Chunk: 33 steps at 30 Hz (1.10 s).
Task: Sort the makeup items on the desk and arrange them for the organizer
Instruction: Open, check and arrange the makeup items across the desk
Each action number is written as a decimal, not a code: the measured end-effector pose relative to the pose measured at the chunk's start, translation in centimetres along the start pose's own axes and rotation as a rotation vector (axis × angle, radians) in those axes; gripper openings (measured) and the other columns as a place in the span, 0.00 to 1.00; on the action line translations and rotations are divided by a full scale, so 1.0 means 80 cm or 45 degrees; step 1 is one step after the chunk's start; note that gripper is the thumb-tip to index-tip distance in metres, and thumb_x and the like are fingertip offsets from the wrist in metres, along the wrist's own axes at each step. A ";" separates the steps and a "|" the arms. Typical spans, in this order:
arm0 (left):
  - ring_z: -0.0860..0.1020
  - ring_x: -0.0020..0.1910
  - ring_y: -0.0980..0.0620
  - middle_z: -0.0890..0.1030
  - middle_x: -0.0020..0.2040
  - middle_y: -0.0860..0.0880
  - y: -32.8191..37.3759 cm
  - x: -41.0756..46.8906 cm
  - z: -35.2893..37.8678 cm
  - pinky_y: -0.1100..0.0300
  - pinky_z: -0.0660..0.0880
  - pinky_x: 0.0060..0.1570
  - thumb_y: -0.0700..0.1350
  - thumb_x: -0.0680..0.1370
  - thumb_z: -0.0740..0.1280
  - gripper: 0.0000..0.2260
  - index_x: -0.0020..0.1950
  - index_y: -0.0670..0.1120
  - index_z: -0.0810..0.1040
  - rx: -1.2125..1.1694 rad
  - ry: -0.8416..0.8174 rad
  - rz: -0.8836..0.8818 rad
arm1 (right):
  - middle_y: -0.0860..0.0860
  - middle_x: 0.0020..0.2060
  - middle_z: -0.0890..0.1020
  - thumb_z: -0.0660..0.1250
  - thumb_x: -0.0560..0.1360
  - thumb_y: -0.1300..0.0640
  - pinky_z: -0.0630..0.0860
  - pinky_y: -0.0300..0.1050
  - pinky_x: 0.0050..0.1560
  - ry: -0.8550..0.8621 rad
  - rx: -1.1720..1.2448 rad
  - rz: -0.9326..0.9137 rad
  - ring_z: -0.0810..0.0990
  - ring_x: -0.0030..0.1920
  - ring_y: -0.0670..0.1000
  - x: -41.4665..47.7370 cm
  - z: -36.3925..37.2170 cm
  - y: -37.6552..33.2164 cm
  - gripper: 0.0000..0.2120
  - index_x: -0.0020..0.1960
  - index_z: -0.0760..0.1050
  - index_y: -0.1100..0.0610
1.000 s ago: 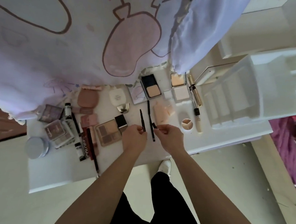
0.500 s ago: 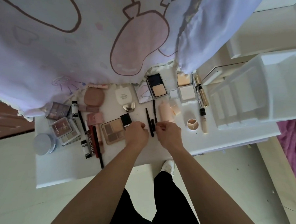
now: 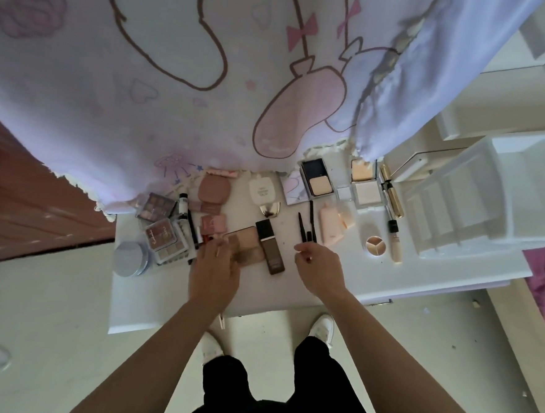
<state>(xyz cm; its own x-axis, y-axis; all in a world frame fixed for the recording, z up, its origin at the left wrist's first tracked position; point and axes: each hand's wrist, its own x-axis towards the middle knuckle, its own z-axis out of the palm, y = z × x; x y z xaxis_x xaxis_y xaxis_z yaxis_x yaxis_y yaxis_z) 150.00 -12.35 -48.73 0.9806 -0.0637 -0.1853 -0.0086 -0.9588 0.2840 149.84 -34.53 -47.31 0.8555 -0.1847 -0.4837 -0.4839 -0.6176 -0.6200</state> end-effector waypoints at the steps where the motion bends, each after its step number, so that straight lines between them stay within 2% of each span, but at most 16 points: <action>1: 0.75 0.59 0.36 0.76 0.61 0.39 -0.011 -0.010 0.001 0.43 0.76 0.52 0.42 0.75 0.68 0.16 0.62 0.41 0.77 0.049 -0.048 0.020 | 0.47 0.53 0.84 0.64 0.79 0.57 0.74 0.39 0.55 -0.032 -0.026 -0.044 0.81 0.53 0.48 -0.003 0.009 -0.006 0.13 0.61 0.81 0.50; 3: 0.73 0.63 0.34 0.73 0.66 0.37 -0.028 -0.031 0.004 0.40 0.75 0.55 0.43 0.72 0.72 0.22 0.65 0.42 0.76 0.114 -0.143 0.029 | 0.49 0.53 0.84 0.64 0.79 0.57 0.75 0.42 0.55 -0.094 -0.097 -0.146 0.81 0.52 0.50 -0.007 0.029 -0.017 0.12 0.60 0.81 0.51; 5: 0.73 0.62 0.34 0.72 0.67 0.36 -0.040 -0.048 0.007 0.40 0.76 0.53 0.44 0.69 0.74 0.25 0.65 0.43 0.76 0.157 -0.201 0.012 | 0.50 0.51 0.83 0.63 0.78 0.57 0.73 0.42 0.52 -0.145 -0.183 -0.227 0.81 0.51 0.52 -0.012 0.049 -0.028 0.12 0.59 0.81 0.52; 8: 0.75 0.57 0.36 0.74 0.62 0.37 -0.059 -0.064 0.011 0.43 0.76 0.50 0.50 0.68 0.77 0.29 0.66 0.42 0.74 0.127 -0.222 -0.098 | 0.52 0.49 0.79 0.64 0.77 0.57 0.73 0.44 0.48 -0.171 -0.278 -0.281 0.80 0.49 0.55 -0.019 0.075 -0.041 0.11 0.58 0.79 0.54; 10: 0.74 0.56 0.39 0.72 0.60 0.40 -0.067 -0.069 0.010 0.47 0.76 0.51 0.53 0.72 0.74 0.31 0.70 0.43 0.70 -0.003 -0.234 -0.205 | 0.52 0.51 0.79 0.65 0.77 0.57 0.73 0.43 0.49 -0.177 -0.316 -0.301 0.79 0.49 0.54 -0.023 0.087 -0.045 0.13 0.61 0.78 0.53; 13: 0.75 0.57 0.41 0.70 0.61 0.43 -0.074 -0.066 0.007 0.49 0.76 0.51 0.54 0.75 0.71 0.29 0.72 0.46 0.66 -0.234 -0.248 -0.338 | 0.51 0.55 0.78 0.64 0.78 0.55 0.75 0.44 0.53 -0.212 -0.364 -0.290 0.79 0.52 0.53 -0.030 0.098 -0.046 0.17 0.66 0.75 0.51; 16: 0.77 0.52 0.39 0.70 0.60 0.43 -0.077 -0.056 0.005 0.49 0.75 0.48 0.51 0.78 0.69 0.24 0.70 0.46 0.67 -0.353 -0.205 -0.348 | 0.52 0.58 0.74 0.63 0.79 0.54 0.76 0.45 0.50 -0.193 -0.451 -0.310 0.80 0.51 0.55 -0.036 0.102 -0.045 0.19 0.70 0.70 0.51; 21: 0.77 0.45 0.41 0.70 0.57 0.44 -0.087 -0.042 0.010 0.54 0.72 0.43 0.51 0.78 0.68 0.21 0.68 0.46 0.69 -0.380 -0.205 -0.333 | 0.51 0.58 0.70 0.63 0.79 0.56 0.74 0.43 0.46 -0.029 -0.470 -0.345 0.79 0.48 0.54 -0.040 0.100 -0.048 0.20 0.70 0.68 0.50; 24: 0.77 0.46 0.42 0.69 0.57 0.45 -0.092 -0.037 0.007 0.54 0.72 0.44 0.50 0.79 0.68 0.19 0.67 0.47 0.70 -0.350 -0.192 -0.357 | 0.50 0.65 0.70 0.63 0.79 0.58 0.75 0.43 0.47 -0.061 -0.513 -0.391 0.80 0.50 0.53 -0.039 0.099 -0.054 0.22 0.73 0.66 0.51; 26: 0.77 0.50 0.41 0.70 0.59 0.43 -0.096 -0.037 0.004 0.51 0.75 0.45 0.52 0.79 0.66 0.18 0.67 0.47 0.71 -0.274 -0.180 -0.342 | 0.50 0.72 0.65 0.63 0.79 0.59 0.77 0.45 0.48 -0.128 -0.618 -0.461 0.81 0.51 0.54 -0.034 0.099 -0.066 0.26 0.75 0.62 0.52; 28: 0.76 0.54 0.41 0.71 0.59 0.43 -0.102 -0.038 0.002 0.49 0.77 0.46 0.55 0.79 0.66 0.19 0.66 0.47 0.71 -0.200 -0.156 -0.324 | 0.51 0.78 0.55 0.65 0.77 0.63 0.75 0.47 0.44 -0.200 -0.750 -0.493 0.81 0.52 0.57 -0.023 0.100 -0.084 0.33 0.78 0.55 0.53; 30: 0.76 0.56 0.41 0.71 0.61 0.44 -0.108 -0.038 0.000 0.49 0.76 0.47 0.57 0.79 0.66 0.20 0.66 0.48 0.72 -0.170 -0.153 -0.329 | 0.53 0.80 0.46 0.66 0.75 0.65 0.73 0.48 0.43 -0.247 -0.912 -0.520 0.80 0.57 0.59 -0.009 0.103 -0.102 0.41 0.80 0.47 0.56; 31: 0.76 0.56 0.41 0.70 0.61 0.44 -0.111 -0.037 0.000 0.49 0.76 0.47 0.58 0.78 0.66 0.20 0.66 0.49 0.72 -0.170 -0.155 -0.337 | 0.54 0.80 0.43 0.67 0.75 0.65 0.75 0.49 0.44 -0.257 -0.991 -0.536 0.78 0.61 0.59 -0.003 0.105 -0.108 0.43 0.81 0.44 0.57; 33: 0.75 0.56 0.41 0.70 0.61 0.44 -0.114 -0.038 0.000 0.49 0.75 0.48 0.59 0.78 0.67 0.21 0.65 0.49 0.72 -0.200 -0.156 -0.367 | 0.55 0.80 0.44 0.67 0.75 0.64 0.77 0.50 0.49 -0.286 -1.081 -0.546 0.73 0.67 0.60 0.005 0.110 -0.115 0.45 0.81 0.41 0.59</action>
<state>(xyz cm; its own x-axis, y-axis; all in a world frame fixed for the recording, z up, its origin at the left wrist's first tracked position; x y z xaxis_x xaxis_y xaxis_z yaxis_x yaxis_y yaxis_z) 147.12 -3.43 -50.79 0.9074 0.1619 -0.3878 0.3052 -0.8883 0.3432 153.01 -22.18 -47.20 0.8303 0.2796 -0.4821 0.2291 -0.9598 -0.1620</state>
